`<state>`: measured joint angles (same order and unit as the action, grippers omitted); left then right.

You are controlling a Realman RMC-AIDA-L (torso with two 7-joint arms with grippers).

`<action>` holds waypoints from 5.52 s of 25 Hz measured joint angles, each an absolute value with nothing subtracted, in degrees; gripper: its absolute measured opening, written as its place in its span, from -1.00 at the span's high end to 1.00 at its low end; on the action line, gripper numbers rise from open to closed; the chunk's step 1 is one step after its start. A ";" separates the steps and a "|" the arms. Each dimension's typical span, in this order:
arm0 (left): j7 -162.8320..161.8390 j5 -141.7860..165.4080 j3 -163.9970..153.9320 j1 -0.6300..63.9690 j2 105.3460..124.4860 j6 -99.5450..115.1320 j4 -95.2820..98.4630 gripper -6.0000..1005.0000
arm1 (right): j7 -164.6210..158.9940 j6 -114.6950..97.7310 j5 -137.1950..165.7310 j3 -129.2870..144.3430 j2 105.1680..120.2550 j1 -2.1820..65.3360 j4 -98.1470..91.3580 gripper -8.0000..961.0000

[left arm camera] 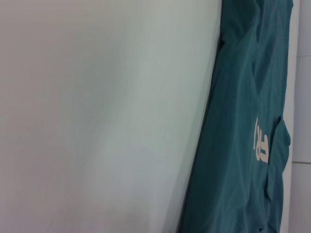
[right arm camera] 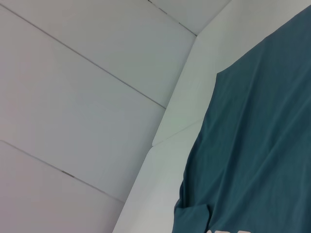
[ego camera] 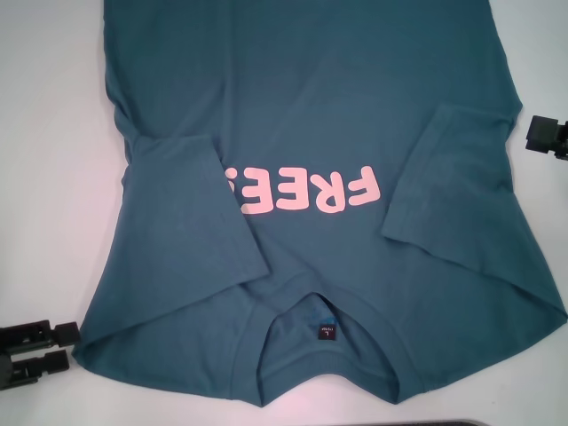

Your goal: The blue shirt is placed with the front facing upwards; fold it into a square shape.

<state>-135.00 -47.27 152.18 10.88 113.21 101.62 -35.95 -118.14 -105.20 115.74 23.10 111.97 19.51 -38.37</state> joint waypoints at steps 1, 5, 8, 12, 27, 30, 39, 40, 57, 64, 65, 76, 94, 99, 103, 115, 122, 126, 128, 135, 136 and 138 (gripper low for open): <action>-135.00 -47.27 152.13 10.85 113.24 101.57 -35.95 -0.28 | -118.14 -105.20 115.73 23.10 111.97 19.51 -38.37 -0.37; -134.89 -47.24 151.92 10.82 113.37 101.02 -35.68 -0.28 | -118.13 -105.20 115.72 23.10 111.97 19.51 -38.39 -0.37; -134.83 -47.23 151.89 10.95 113.41 100.86 -35.52 -0.28 | -118.12 -105.20 115.66 23.10 111.97 19.51 -38.40 -0.37; -134.87 -47.02 151.87 11.20 113.64 100.79 -35.50 -0.28 | -118.12 -105.20 115.66 23.09 111.96 19.51 -38.28 -0.37; -135.01 -45.65 151.87 12.91 114.70 100.15 -35.86 -0.28 | -118.12 -105.20 115.57 22.90 111.71 19.44 -37.79 -0.37; -135.01 -45.65 151.88 13.40 114.83 100.15 -35.86 -0.28 | -118.12 -105.20 115.57 22.68 111.70 19.43 -37.79 -0.37; -134.96 -46.09 153.34 13.15 114.45 100.78 -35.86 -0.28 | -118.12 -105.20 115.57 22.34 111.77 19.34 -37.79 -0.37; -134.95 -46.12 153.56 13.14 114.43 100.96 -35.86 -0.28 | -118.12 -105.20 115.57 22.33 111.78 19.32 -37.79 -0.37; -136.09 -45.70 153.83 12.65 114.65 101.97 -39.35 -0.28 | -118.03 -104.80 115.67 22.23 111.72 19.34 -37.70 -0.37; -136.18 -44.67 153.30 12.62 115.06 101.01 -40.08 -0.28 | -118.03 -104.76 115.61 22.23 111.70 19.15 -37.70 -0.37; -136.13 -44.14 153.29 12.84 115.32 100.90 -40.07 -0.28 | -118.03 -104.76 115.60 22.23 111.70 19.13 -37.70 -0.37; -136.31 -42.98 153.22 15.26 116.82 100.55 -39.92 -0.28 | -118.03 -104.81 115.57 22.24 111.65 19.07 -37.42 -0.37; -138.69 -40.85 153.18 16.07 120.20 107.14 -50.32 0.12 | -118.03 -105.20 115.52 20.77 111.26 18.98 -36.91 -0.37; -138.83 -39.70 152.63 16.32 120.51 106.69 -50.37 0.50 | -118.04 -105.21 115.48 20.74 111.27 18.98 -36.91 -0.37; -138.85 -39.62 152.65 16.01 120.62 106.73 -50.47 0.77 | -118.04 -105.21 115.62 20.74 111.27 19.02 -36.85 -0.37; -138.44 -41.39 153.55 16.60 119.61 111.80 -50.62 0.98 | -119.30 -108.38 125.49 21.97 107.04 19.67 -36.89 -0.37; -138.35 -41.41 153.53 18.51 119.79 112.47 -50.38 0.98 | -121.85 -111.95 137.79 23.55 104.42 21.83 -37.82 -0.37; -138.36 -41.41 153.50 19.43 120.00 112.35 -50.25 0.97 | -122.21 -111.69 142.11 25.00 104.90 23.10 -37.83 -0.37; -138.42 -41.41 153.53 19.86 120.01 112.09 -50.20 0.97 | -122.29 -111.30 144.24 25.34 105.27 23.71 -37.83 -0.37; -138.60 -41.52 153.55 20.84 119.99 111.13 -49.95 0.97 | -123.49 -110.91 147.33 25.43 104.83 24.14 -37.88 -0.37; -138.63 -41.53 153.54 20.95 119.97 111.00 -49.87 0.97 | -123.86 -110.88 147.65 25.43 104.75 24.13 -37.88 -0.37; -138.67 -41.54 153.55 21.14 119.86 110.68 -49.52 0.96 | -124.38 -110.87 148.12 25.50 104.69 24.03 -37.88 -0.37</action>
